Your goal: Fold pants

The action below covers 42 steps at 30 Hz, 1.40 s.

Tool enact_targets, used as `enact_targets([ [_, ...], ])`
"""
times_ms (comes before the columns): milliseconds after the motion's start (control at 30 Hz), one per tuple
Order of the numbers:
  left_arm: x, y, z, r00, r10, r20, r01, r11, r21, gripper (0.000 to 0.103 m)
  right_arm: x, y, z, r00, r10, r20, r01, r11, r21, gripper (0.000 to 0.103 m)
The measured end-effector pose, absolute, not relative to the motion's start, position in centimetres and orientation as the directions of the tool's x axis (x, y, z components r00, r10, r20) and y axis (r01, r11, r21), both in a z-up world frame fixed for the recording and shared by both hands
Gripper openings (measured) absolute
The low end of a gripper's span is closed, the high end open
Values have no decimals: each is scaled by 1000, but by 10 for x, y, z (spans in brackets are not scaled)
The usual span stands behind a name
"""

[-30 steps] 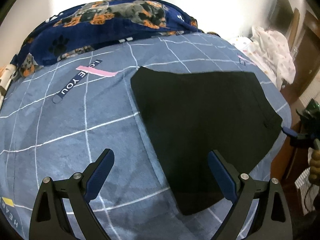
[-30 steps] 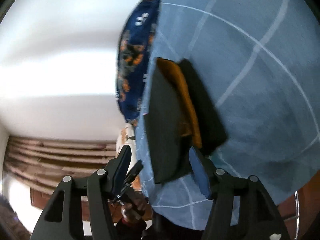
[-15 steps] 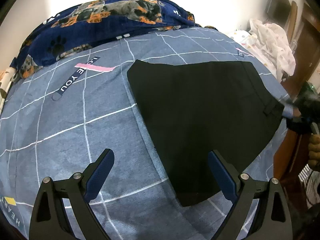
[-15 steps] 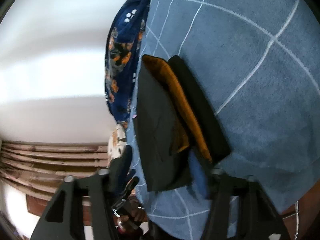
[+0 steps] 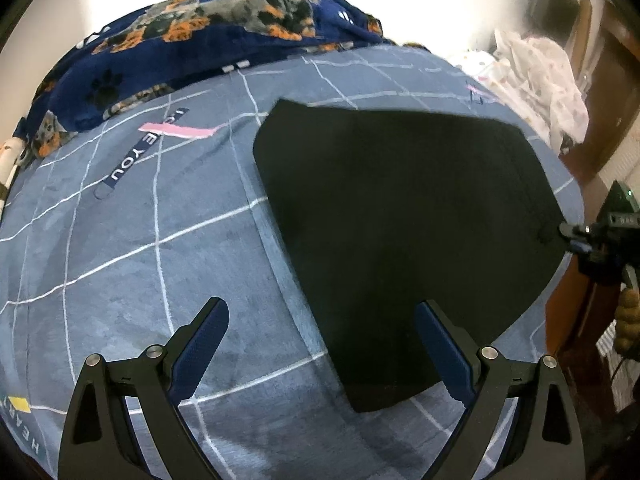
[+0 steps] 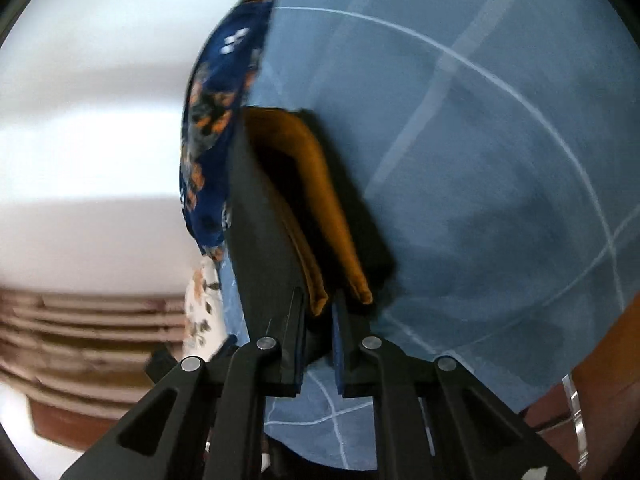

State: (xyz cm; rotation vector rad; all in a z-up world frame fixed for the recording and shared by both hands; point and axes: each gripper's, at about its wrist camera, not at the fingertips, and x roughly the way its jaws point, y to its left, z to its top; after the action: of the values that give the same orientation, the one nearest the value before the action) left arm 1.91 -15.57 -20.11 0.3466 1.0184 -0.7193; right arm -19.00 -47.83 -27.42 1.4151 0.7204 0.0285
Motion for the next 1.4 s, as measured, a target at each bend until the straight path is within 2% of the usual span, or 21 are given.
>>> enact_targets([
  [200,21,-157,-212,305,-367,-879,686,725,-65,94,-189,-483,-271,800,437,-411,377,166,911,14],
  [333,21,-157,-212,305,-367,-878,683,727,-67,94,-190,-482,-265,798,421,-431,389,186,902,16],
  [433,22,-156,-212,302,-366,-880,683,727,-69,94,-197,-486,-258,816,389,-426,386,181,905,28],
  [500,22,-157,-212,303,-366,-880,683,727,-67,94,-201,-489,-252,820,361,-444,395,203,896,42],
  [533,22,-157,-212,302,-366,-880,684,727,-68,94,-203,-490,-249,821,350,-451,401,209,892,53],
  [567,22,-157,-212,302,-366,-880,684,727,-68,94,-205,-491,-249,824,344,-450,401,207,892,56],
  [867,23,-155,-213,296,-364,-883,676,733,-75,94,-197,-481,-258,793,415,-447,416,168,894,55],
  [900,24,-155,-213,295,-364,-884,674,735,-78,94,-196,-478,-256,788,417,-452,417,177,891,52],
  [967,24,-154,-213,296,-364,-883,671,738,-79,94,-191,-475,-254,773,414,-480,436,204,877,39],
  [1067,24,-153,-214,294,-363,-884,669,738,-81,94,-185,-474,-255,758,407,-509,458,224,860,25],
  [1167,25,-152,-214,296,-362,-884,668,740,-80,94,-179,-472,-251,758,394,-520,454,252,854,22],
  [1267,28,-151,-212,307,-356,-882,658,750,-74,94,-166,-476,-241,778,384,-496,420,270,867,20],
  [1333,30,-148,-210,315,-358,-879,647,759,-77,94,-161,-477,-228,808,380,-450,359,287,888,19],
  [1400,34,-145,-212,310,-363,-879,637,765,-91,94,-159,-478,-226,811,366,-457,349,325,879,19],
])
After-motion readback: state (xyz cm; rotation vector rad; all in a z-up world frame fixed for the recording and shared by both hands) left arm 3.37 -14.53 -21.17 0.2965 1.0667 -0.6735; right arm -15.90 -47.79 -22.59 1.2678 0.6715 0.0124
